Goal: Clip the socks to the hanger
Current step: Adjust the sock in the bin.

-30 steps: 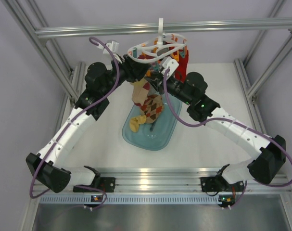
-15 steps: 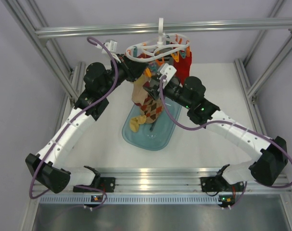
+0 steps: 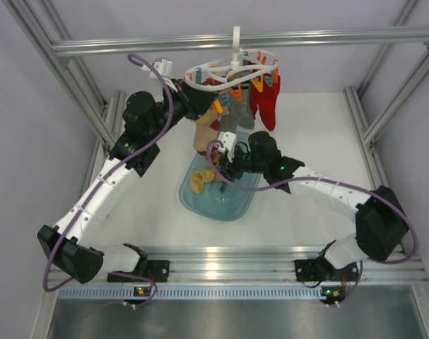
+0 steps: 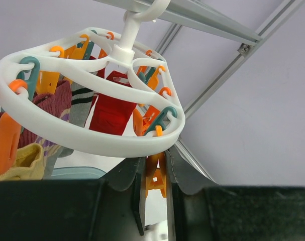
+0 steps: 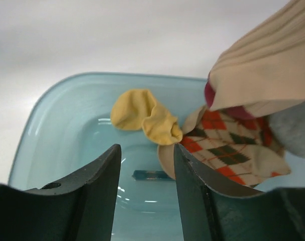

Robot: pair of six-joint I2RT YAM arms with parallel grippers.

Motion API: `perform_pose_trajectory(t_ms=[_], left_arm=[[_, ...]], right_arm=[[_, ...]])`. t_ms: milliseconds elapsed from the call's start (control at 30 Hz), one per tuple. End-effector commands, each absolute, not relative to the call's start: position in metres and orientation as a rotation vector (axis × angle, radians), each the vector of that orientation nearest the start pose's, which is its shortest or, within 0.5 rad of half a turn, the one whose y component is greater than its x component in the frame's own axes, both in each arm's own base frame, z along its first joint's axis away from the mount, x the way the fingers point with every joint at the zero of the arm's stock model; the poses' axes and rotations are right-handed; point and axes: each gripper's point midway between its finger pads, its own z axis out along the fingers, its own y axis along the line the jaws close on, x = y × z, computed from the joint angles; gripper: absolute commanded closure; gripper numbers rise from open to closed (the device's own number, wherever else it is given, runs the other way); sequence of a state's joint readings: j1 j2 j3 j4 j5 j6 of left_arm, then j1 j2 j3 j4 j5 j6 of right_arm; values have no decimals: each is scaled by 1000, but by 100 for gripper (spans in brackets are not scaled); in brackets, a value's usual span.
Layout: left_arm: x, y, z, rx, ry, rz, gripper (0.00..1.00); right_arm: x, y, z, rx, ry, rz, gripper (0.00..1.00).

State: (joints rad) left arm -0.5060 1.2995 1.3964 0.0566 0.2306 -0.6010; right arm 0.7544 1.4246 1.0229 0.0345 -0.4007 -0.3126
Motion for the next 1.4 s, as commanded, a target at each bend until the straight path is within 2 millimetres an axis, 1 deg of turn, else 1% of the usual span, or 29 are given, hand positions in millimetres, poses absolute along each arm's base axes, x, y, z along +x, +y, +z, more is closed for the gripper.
perform_pose_trajectory(t_ms=[0, 33, 100, 133, 200, 233, 300, 333, 400, 433, 467, 500, 533, 633, 767, 833, 867, 900, 967, 1000, 1033, 1067, 1100, 1167, 1200, 1233, 1267, 1300, 1367], left_arm=[[350, -266, 459, 127, 1477, -1081, 100], [349, -266, 459, 131, 1474, -1083, 100], [350, -267, 458, 130, 1479, -1082, 100], [350, -266, 458, 128, 1477, -1080, 100], [351, -267, 457, 127, 1482, -1080, 100], [352, -267, 457, 126, 1483, -1078, 100], [352, -266, 457, 124, 1483, -1075, 100], [352, -265, 457, 123, 1483, -1074, 100], [352, -263, 455, 117, 1486, -1063, 100], [352, -263, 454, 116, 1487, -1062, 100], [352, -262, 454, 113, 1489, -1061, 100], [352, -262, 453, 112, 1491, -1060, 100], [352, -261, 453, 112, 1492, -1057, 100], [352, -260, 452, 109, 1495, -1057, 100], [353, -259, 451, 107, 1497, -1050, 100], [353, -259, 450, 107, 1497, -1050, 100], [353, -259, 449, 107, 1499, -1052, 100], [352, -259, 450, 108, 1498, -1055, 100], [352, -258, 450, 110, 1496, -1050, 100], [351, -258, 449, 112, 1497, -1050, 100], [351, -258, 449, 110, 1497, -1050, 100], [350, -258, 450, 112, 1495, -1050, 100], [350, -258, 449, 113, 1499, -1052, 100], [349, -258, 449, 114, 1498, -1053, 100], [348, -258, 451, 116, 1493, -1055, 100], [348, -257, 452, 116, 1491, -1055, 100], [348, -257, 452, 115, 1491, -1054, 100], [348, -258, 451, 120, 1493, -1056, 100], [348, -257, 452, 118, 1491, -1056, 100]], right_arm=[[294, 365, 190, -1244, 1563, 704, 54], [302, 368, 174, -1238, 1597, 679, 54], [310, 376, 165, -1227, 1589, 663, 56], [317, 382, 154, -1219, 1593, 638, 57], [325, 388, 145, -1201, 1605, 612, 59], [328, 393, 135, -1199, 1610, 598, 59], [330, 401, 130, -1198, 1604, 585, 58], [329, 407, 124, -1199, 1611, 581, 58], [329, 415, 125, -1190, 1606, 582, 57], [329, 418, 121, -1181, 1613, 551, 56], [331, 422, 123, -1170, 1596, 536, 56], [338, 420, 114, -1155, 1615, 486, 56], [340, 421, 112, -1149, 1613, 462, 57], [352, 417, 102, -1136, 1613, 374, 64], [357, 411, 92, -1175, 1611, 303, 72], [354, 409, 88, -1216, 1606, 300, 80], [351, 407, 87, -1234, 1604, 295, 88], [349, 406, 96, -1245, 1579, 295, 91], [335, 406, 98, -1304, 1552, 346, 98], [331, 405, 118, -1315, 1501, 352, 100], [321, 406, 123, -1357, 1476, 391, 100], [317, 405, 131, -1401, 1429, 387, 100], [309, 407, 153, -1423, 1355, 414, 100], [299, 401, 158, -1510, 1297, 401, 100], [296, 398, 172, -1562, 1206, 385, 100], [294, 394, 174, -1598, 1174, 377, 100], [292, 387, 169, -1671, 1129, 339, 100], [292, 381, 174, -1694, 1094, 325, 100], [291, 372, 166, -1780, 1018, 276, 100]])
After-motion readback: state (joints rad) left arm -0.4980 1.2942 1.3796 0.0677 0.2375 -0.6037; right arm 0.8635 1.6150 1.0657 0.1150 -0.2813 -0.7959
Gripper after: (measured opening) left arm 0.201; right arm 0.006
